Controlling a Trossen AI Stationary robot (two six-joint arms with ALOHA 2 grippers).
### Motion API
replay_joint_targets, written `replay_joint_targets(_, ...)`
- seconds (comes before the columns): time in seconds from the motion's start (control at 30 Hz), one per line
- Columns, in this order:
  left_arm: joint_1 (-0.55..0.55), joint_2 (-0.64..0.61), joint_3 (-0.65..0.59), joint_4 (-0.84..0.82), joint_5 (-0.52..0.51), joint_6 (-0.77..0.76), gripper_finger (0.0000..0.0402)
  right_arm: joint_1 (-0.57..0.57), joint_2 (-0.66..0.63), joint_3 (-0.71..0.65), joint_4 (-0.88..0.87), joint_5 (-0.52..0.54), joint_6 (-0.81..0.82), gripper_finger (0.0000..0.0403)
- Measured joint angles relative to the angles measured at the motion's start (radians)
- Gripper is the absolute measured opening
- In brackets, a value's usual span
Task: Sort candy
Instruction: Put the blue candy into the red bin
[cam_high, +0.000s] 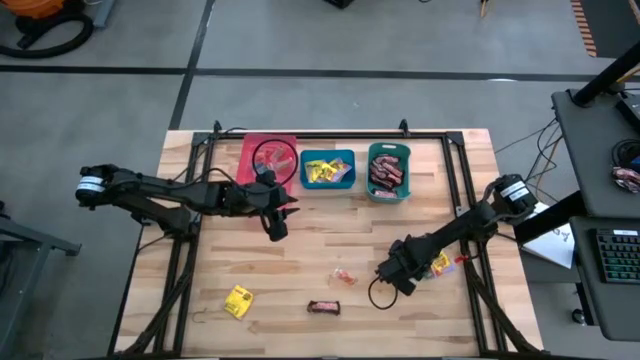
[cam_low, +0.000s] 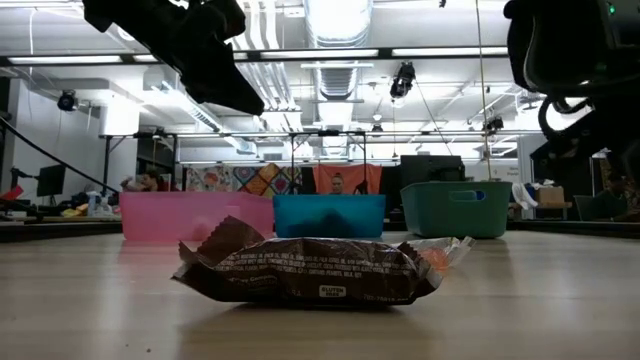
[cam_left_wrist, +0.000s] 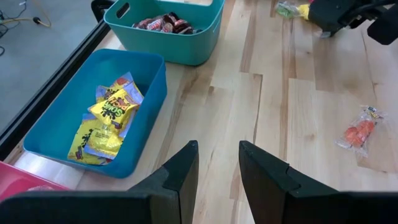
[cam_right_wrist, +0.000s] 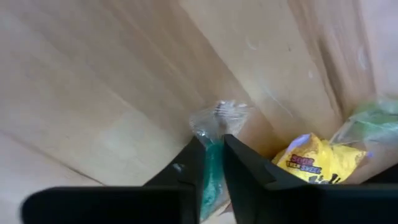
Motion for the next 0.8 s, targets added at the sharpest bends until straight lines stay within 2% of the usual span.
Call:
replay_joint_targets(0.1,0.0,0.0,0.0,0.0,0.0,0.0,0.01,0.0,-0.014,0.002,0.004,0.024,-0.001,0.0018)
replay_joint_targets(0.17,0.0,0.0,0.0,0.001,0.0,0.0,0.01,-0.001,-0.029,0.002,0.007,0.029,-0.001,0.0012)
replay_joint_targets(0.43,0.0,0.002,-0.016,0.01,0.0,-0.005,0.01,-0.001,-0.12,0.002,0.012,0.094,0.008,0.0009)
replay_joint_targets(0.6,-0.001,0.018,-0.04,0.076,0.006,-0.007,0.01,-0.001,-0.193,0.003,0.045,0.186,-0.009,0.0009)
replay_joint_targets(0.8,-0.003,0.036,-0.09,0.216,0.123,0.004,0.01,-0.01,-0.266,0.002,0.183,0.315,-0.098,0.0009)
